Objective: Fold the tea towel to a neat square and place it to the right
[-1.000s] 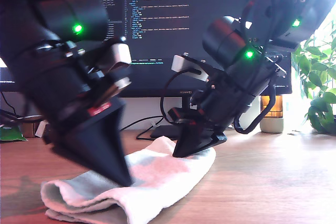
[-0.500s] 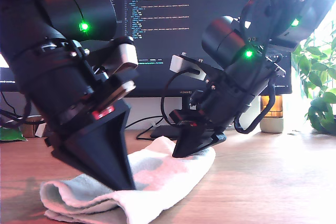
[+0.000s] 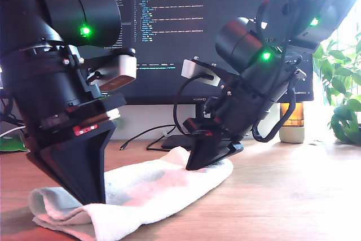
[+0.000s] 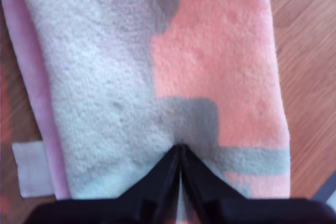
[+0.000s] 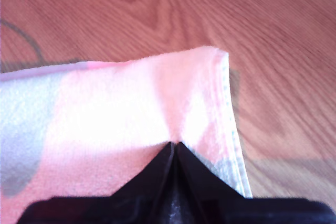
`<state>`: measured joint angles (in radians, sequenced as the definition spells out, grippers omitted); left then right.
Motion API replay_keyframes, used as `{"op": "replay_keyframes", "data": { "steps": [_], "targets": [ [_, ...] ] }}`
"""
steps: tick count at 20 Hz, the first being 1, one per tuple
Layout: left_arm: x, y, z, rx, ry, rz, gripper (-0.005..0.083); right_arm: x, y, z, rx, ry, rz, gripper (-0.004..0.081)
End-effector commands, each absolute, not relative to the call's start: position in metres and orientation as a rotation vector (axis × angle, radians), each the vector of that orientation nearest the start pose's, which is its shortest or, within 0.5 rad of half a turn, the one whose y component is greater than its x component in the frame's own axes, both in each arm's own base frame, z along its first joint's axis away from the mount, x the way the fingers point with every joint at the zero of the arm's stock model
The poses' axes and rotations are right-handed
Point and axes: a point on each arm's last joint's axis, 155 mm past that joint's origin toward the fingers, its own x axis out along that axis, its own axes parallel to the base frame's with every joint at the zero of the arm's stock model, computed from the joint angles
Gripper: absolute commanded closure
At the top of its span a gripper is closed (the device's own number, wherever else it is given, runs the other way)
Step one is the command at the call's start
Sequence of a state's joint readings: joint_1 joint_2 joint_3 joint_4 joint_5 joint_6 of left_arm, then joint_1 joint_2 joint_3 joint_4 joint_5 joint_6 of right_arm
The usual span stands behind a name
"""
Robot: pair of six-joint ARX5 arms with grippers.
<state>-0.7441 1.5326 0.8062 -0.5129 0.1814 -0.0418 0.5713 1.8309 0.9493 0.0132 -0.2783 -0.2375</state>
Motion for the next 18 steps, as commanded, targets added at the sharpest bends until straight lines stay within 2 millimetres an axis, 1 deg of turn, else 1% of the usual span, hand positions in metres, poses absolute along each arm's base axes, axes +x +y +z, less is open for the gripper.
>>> {"op": "replay_keyframes", "data": {
  "steps": [1,2,4,9,13,18],
  "targets": [
    [0.217,-0.244,0.031,0.317,1.177,-0.787,0.0793,0.339,0.283,0.004,-0.356,0.840,0.909,0.0783],
    [0.220,-0.244,0.037,0.320,1.154,-0.782,0.0793,0.338,0.283,0.004,-0.356,0.840,0.910,0.0783],
    [0.226,-0.238,0.040,0.346,1.132,-0.748,0.0793,0.338,0.283,0.003,-0.356,0.840,0.910,0.0783],
    [0.229,-0.224,0.036,0.397,1.142,-0.689,0.0793,0.337,0.282,0.003,-0.357,0.847,0.910,0.0783],
    [0.228,-0.211,0.025,0.429,1.186,-0.643,0.0793,0.336,0.282,0.001,-0.358,0.855,0.909,0.0783],
    [0.227,-0.208,0.011,0.436,1.214,-0.633,0.0794,0.337,0.281,0.002,-0.381,0.841,0.920,0.0783]
  ]
}}
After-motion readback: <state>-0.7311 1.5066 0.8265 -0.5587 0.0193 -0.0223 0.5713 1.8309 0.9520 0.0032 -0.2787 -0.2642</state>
